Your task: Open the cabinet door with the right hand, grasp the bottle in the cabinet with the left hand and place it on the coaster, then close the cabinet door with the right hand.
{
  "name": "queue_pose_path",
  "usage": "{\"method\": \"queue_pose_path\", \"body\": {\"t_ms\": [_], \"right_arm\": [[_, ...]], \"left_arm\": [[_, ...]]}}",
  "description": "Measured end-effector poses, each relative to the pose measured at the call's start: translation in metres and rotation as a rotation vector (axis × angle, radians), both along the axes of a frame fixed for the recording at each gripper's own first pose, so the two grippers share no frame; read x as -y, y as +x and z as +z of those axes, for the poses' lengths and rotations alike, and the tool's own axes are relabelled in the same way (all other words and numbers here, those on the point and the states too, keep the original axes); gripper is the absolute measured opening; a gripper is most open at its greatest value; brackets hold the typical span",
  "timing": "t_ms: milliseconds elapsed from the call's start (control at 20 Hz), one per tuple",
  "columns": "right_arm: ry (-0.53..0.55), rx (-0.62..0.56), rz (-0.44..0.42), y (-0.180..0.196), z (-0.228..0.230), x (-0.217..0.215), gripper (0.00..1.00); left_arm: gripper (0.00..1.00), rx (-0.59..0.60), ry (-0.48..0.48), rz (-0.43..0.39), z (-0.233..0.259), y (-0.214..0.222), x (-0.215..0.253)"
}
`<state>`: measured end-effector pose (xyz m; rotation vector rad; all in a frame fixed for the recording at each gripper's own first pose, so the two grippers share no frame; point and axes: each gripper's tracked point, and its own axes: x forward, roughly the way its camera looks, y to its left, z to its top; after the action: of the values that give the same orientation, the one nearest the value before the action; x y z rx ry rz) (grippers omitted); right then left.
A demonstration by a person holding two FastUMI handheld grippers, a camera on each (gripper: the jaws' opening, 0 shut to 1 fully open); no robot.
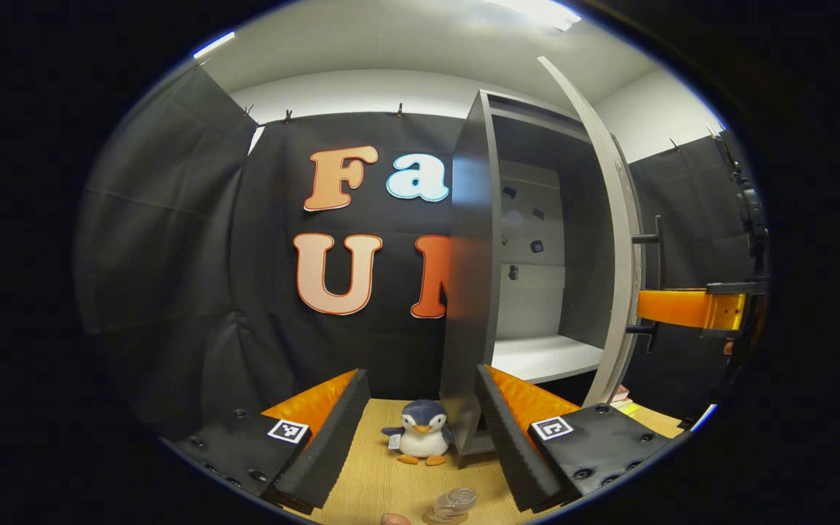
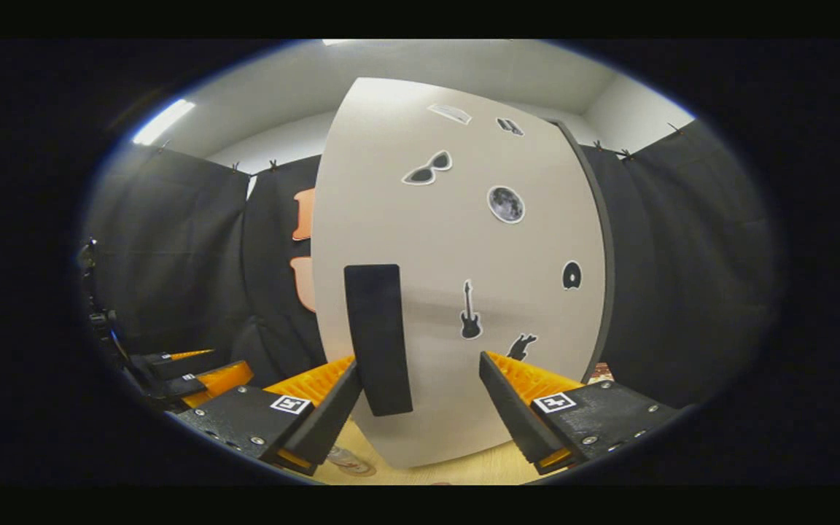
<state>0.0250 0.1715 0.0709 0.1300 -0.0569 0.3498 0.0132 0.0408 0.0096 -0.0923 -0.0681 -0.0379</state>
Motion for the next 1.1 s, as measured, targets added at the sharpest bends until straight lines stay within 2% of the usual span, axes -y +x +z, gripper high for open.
{"method": "queue_pose_path", "body": {"t_ms": [100, 300, 750, 950, 1100], "right_arm": [[0.014, 0.000, 0.004, 0.004, 0.002, -0.004, 0.94], [0.029, 0.000, 0.011, 0.010, 0.002, -0.010, 0.98], [0.086, -0.006, 0.008, 0.033, 0.004, -0.027, 0.95], [0.113, -0.023, 0.014, 0.042, 0.004, -0.034, 0.97], [0.091, -0.021, -0.023, 0.048, 0.004, -0.035, 0.95]], "left_arm": [[0.95, 0.001, -0.002, 0.003, -0.001, 0.004, -0.003], [0.95, 0.002, 0.000, 0.001, -0.001, 0.015, -0.009], [0.95, -0.012, -0.004, -0.003, -0.007, 0.026, -0.018], [0.95, -0.013, -0.007, 0.004, -0.008, 0.030, -0.026], [0.95, -0.019, -0.011, 0.008, -0.011, 0.033, -0.031]]}}
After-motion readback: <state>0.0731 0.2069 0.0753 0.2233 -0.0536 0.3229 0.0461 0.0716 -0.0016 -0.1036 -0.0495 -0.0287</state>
